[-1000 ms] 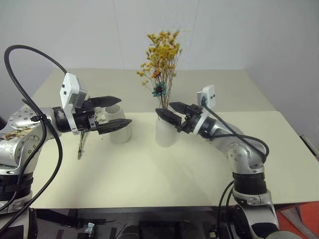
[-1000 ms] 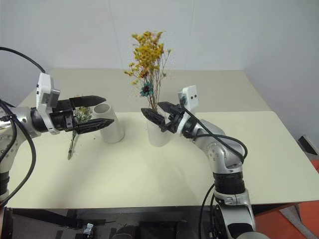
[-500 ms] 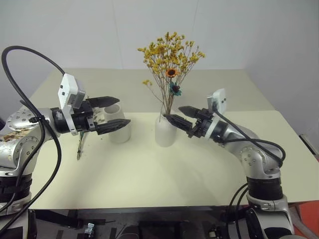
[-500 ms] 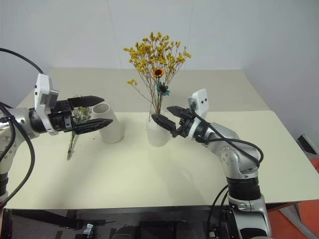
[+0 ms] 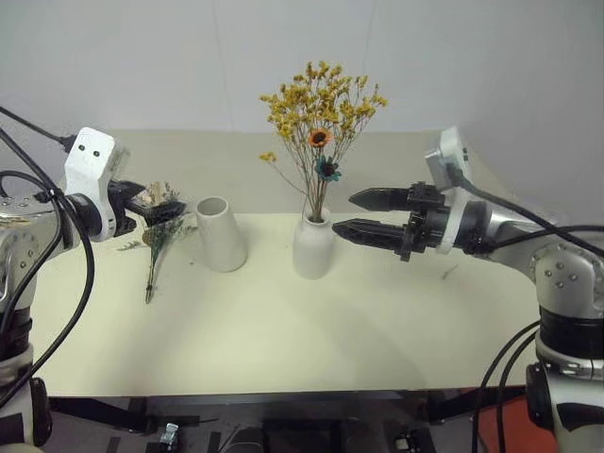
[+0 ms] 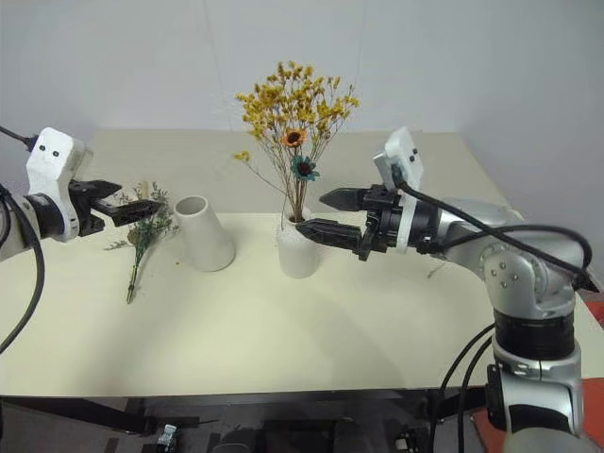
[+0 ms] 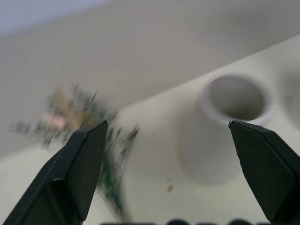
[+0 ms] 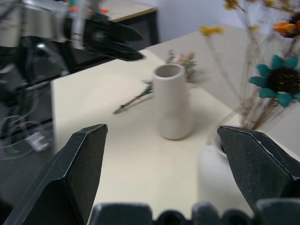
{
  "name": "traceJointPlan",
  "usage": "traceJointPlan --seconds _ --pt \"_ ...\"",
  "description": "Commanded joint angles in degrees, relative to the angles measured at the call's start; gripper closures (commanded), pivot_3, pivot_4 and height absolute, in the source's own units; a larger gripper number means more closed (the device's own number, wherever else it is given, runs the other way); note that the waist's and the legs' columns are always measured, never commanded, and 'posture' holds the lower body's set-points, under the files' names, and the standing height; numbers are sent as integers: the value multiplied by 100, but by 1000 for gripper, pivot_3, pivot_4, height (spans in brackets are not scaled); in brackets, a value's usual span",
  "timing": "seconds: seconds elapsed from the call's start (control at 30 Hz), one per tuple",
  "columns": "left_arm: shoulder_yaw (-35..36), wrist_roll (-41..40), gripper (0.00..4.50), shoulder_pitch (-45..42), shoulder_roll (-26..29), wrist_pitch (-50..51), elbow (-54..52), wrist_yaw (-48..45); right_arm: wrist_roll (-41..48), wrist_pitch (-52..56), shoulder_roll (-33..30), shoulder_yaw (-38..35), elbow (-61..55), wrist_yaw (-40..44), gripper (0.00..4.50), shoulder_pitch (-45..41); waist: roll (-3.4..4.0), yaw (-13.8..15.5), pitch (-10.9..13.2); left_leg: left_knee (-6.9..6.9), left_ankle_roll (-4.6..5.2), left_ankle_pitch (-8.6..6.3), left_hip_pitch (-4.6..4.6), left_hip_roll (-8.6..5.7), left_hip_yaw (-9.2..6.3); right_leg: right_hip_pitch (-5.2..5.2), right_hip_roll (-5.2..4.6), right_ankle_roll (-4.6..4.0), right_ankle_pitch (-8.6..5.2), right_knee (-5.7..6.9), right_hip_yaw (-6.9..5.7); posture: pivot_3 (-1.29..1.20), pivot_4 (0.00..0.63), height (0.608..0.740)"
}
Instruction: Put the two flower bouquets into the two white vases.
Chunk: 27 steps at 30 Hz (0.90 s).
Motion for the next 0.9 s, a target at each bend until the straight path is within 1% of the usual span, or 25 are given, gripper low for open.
traceJointPlan --seconds 0.03,0.17,0.23,0.37,0.57,0.9 --pt "2 348 0 -346 -100 684 205 528 214 299 8 69 156 80 41 -426 0 6 0 0 0 0 -1 0 -1 0 0 0 0 0 0 0 150 740" --pt "-6 538 0 -638 -233 1155 500 786 141 416 -30 299 343 177 41 -717 0 18 0 1 0 0 -8 -3 -2 -4 -3 -2 1 -1 -2 0 150 740" --pt "-183 612 0 -833 -244 1446 741 823 62 404 -89 420 404 277 41 -812 0 21 0 1 0 0 -10 -3 -3 -5 -3 -6 4 -1 -3 0 150 740" --pt "-364 814 0 -1083 -391 1617 1283 911 -74 318 -158 574 480 444 41 -901 0 31 0 1 0 0 -11 -7 -5 -7 -6 -7 4 2 -4 0 150 740" --pt "-628 1244 0 -1563 -768 1328 2470 1056 -208 273 -154 630 488 609 41 -914 -1 44 -1 2 0 0 -14 -7 -7 -8 -6 -19 12 4 -7 0 150 740" --pt "-938 1968 0 -2472 -1560 -38 5064 1178 -311 296 -131 595 431 696 41 -922 -2 101 -1 6 -1 0 -20 -11 -6 -12 -9 -36 23 6 -9 0 150 740"
